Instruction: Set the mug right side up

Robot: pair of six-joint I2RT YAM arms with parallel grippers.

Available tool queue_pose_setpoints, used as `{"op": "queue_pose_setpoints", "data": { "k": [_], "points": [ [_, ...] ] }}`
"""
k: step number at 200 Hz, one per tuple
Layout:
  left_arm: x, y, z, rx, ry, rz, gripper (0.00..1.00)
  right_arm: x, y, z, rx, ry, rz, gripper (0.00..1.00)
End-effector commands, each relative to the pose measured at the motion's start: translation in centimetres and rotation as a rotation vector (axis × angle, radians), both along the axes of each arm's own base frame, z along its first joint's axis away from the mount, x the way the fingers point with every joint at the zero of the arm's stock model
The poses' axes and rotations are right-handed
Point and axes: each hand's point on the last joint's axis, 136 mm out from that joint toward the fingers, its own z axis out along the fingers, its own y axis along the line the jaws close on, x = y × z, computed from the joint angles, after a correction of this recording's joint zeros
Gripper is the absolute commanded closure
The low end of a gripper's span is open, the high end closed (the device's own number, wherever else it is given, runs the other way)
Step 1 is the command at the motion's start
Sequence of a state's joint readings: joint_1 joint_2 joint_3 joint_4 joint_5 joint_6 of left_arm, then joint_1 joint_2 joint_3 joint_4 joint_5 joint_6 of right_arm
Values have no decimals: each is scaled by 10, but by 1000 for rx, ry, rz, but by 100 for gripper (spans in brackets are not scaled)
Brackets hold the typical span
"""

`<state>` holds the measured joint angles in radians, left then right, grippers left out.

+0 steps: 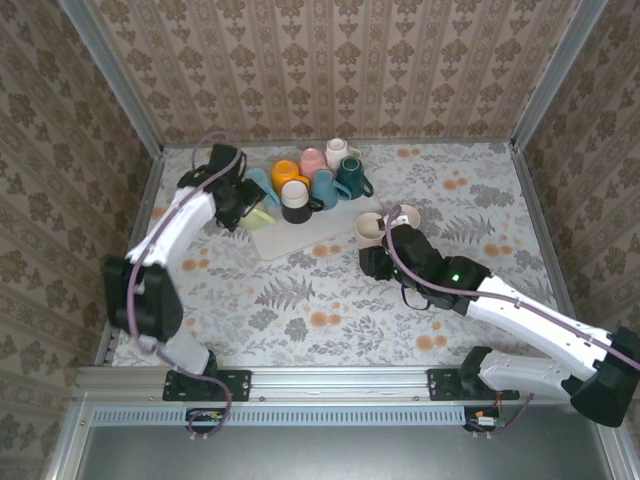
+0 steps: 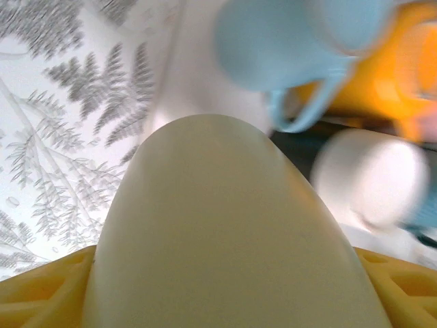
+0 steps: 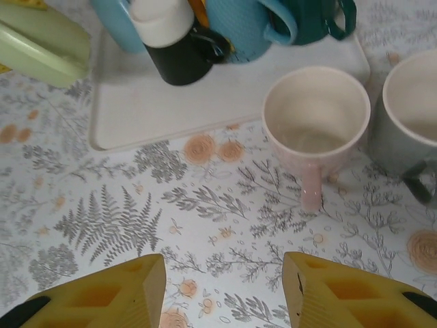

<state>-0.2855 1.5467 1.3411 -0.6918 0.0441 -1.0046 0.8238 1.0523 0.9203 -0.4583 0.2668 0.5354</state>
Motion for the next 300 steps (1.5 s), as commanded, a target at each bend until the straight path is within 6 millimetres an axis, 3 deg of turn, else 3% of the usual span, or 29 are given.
{"op": "queue_pose_setpoints", "data": {
  "k": [1, 36, 57, 76, 116, 131, 143, 190, 221, 269, 300],
  "points": [
    [11, -25, 93, -114, -491, -200, 42, -5, 17, 42, 87, -103, 110, 50],
    [-29, -68, 192, -368, -1036, -495, 41, -13, 40, 70, 212, -118, 229, 51],
    [-56, -88, 217, -453, -1187, -630, 46, -18, 55, 90, 330, -120, 289, 51],
    [-76, -90, 233, -488, -1314, -656, 49, -21, 64, 109, 434, -129, 329, 51],
    [-101, -83, 243, -656, -1468, -648, 51, -11, 64, 132, 601, -128, 347, 46],
    [-102, -90, 242, -709, -1428, -680, 51, -5, 67, 137, 690, -84, 374, 40],
    [-116, -103, 242, -713, -1431, -772, 51, -4, 69, 144, 726, -74, 407, 38],
    [-137, -122, 249, -755, -1436, -862, 51, -9, 82, 166, 724, -111, 556, 28],
    [-142, -126, 248, -757, -1434, -893, 51, 3, 80, 163, 707, -111, 531, 25],
    [-154, -137, 244, -771, -1429, -951, 52, 13, 86, 163, 766, -72, 565, 40],
    [-158, -140, 243, -772, -1430, -976, 52, 17, 92, 168, 834, -44, 590, 62]
  ]
}}
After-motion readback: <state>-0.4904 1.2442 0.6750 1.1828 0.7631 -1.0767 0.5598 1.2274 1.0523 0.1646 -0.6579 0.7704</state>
